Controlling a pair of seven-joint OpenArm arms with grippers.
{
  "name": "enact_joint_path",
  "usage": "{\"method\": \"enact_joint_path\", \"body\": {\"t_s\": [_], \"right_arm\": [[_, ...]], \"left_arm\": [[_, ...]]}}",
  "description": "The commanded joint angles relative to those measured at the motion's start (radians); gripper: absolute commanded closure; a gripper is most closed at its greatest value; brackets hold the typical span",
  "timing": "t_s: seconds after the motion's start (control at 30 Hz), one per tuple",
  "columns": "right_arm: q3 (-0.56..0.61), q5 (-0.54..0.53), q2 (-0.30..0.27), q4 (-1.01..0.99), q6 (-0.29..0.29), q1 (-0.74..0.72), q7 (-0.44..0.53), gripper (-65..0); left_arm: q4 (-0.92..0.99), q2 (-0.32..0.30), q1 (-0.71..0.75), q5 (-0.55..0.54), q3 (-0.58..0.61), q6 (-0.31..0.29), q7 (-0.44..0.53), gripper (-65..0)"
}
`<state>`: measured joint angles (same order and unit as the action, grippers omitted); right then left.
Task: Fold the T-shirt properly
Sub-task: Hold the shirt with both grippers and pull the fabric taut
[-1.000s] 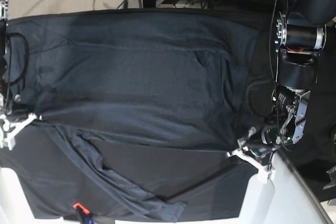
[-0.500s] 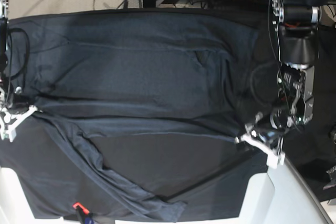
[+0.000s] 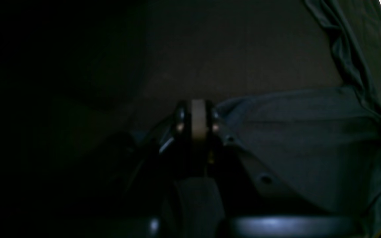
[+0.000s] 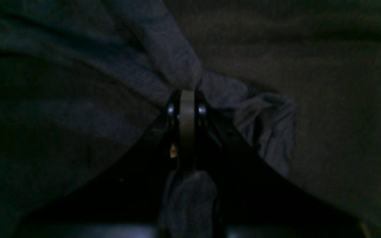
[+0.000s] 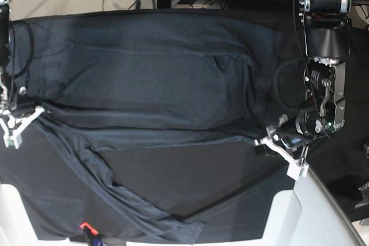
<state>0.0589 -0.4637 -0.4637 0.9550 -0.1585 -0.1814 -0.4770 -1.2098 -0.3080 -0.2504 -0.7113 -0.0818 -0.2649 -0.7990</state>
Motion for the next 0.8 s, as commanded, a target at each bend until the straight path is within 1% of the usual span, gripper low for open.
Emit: {"method": "enact_joint_path", "body": {"t_s": [0.0, 0.13, 0.27, 0.5, 0.67, 0.77], "right_arm": [[-0.011, -0.004, -0.033, 0.025, 0.003, -0.003, 0.014, 0.0], [-0.011, -0.005, -0.046, 0.046, 0.003, 0.007, 0.014, 0.0], [-0.011, -0.005, -0.050, 0.046, 0.003, 0.020, 0.014, 0.0], [-0.014, -0.005, -0.054, 0.048, 0.004, 0.021, 0.016, 0.0], [-0.115, -0.005, -0.050, 0.086, 0.004, 0.076, 0.016, 0.0], [-0.132, -0.005, -0.054, 0.127, 0.004, 0.112, 0.013, 0.0]], "left_arm": [[-0.034, -0.012, -0.019, -0.015, -0.005, -0.007, 0.003, 0.0], [-0.071, -0.030, 0.003, -0.015, -0.005, -0.007, -0.038, 0.0], [-0.077, -0.053, 0.036, -0.015, -0.005, -0.007, -0.038, 0.0], [-0.095, -0.067, 0.070, -0.015, -0.006, -0.007, -0.038, 0.0], [-0.121, -0.072, 0.084, -0.015, -0.006, -0.007, -0.038, 0.0], [-0.126, -0.072, 0.093, -0.015, -0.006, -0.007, -0.038, 0.0]]}}
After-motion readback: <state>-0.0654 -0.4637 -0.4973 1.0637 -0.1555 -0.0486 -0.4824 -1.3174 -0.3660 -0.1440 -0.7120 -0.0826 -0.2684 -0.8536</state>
